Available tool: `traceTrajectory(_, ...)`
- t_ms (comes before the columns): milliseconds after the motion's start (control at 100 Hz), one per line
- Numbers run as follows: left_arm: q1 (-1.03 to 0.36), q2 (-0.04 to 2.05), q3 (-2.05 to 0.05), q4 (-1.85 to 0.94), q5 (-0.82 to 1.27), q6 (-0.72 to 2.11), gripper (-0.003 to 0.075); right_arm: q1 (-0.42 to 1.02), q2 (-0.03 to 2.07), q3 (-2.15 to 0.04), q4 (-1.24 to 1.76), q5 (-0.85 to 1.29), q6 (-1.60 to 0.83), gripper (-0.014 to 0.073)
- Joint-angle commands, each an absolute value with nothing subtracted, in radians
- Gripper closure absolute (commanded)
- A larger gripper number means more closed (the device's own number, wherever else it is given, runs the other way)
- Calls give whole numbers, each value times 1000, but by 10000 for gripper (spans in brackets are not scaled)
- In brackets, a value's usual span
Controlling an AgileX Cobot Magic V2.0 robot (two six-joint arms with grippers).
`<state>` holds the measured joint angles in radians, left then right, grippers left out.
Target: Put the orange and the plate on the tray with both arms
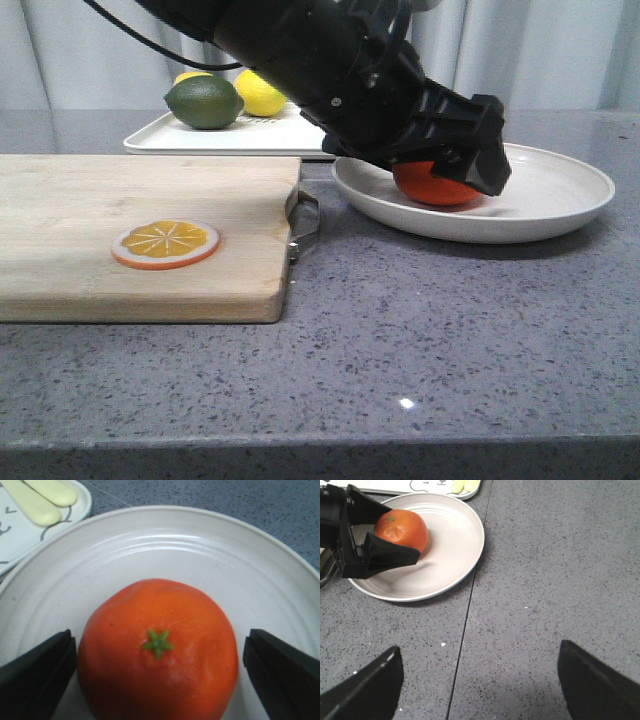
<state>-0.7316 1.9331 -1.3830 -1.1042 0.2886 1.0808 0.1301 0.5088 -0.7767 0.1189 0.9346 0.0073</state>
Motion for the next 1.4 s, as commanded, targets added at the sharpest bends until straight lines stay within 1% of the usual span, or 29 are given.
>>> traceTrajectory(0,-741,1882,-1415,-1144,301,1079,31,127,520,-809,124,869,6,-30)
traceTrajectory(200,-741,1835,-1417,-1144,311,1079,31,127,520,-809,124,870,6,-30)
traceTrajectory(390,-738,1738,-1414,-1142,301,1052,31,127,520,-809,114,870,6,-30)
traceTrajectory(600,-738,1585,-1346,-1112,199,1052,68,127,520,-809,94,881,6,-30)
traceTrajectory(760,-738,1431,-1191,-1108,89,1052,68,127,520,-809,93,880,6,-30)
traceTrajectory(1020,-738,1089,-859,-1098,-112,1052,69,127,520,-809,87,880,6,-30)
traceTrajectory(1210,-738,856,-659,-1098,-177,1052,69,127,520,-809,87,879,6,-30)
traceTrajectory(1390,-738,699,-509,-1098,-241,1052,69,127,520,-809,87,879,6,-30)
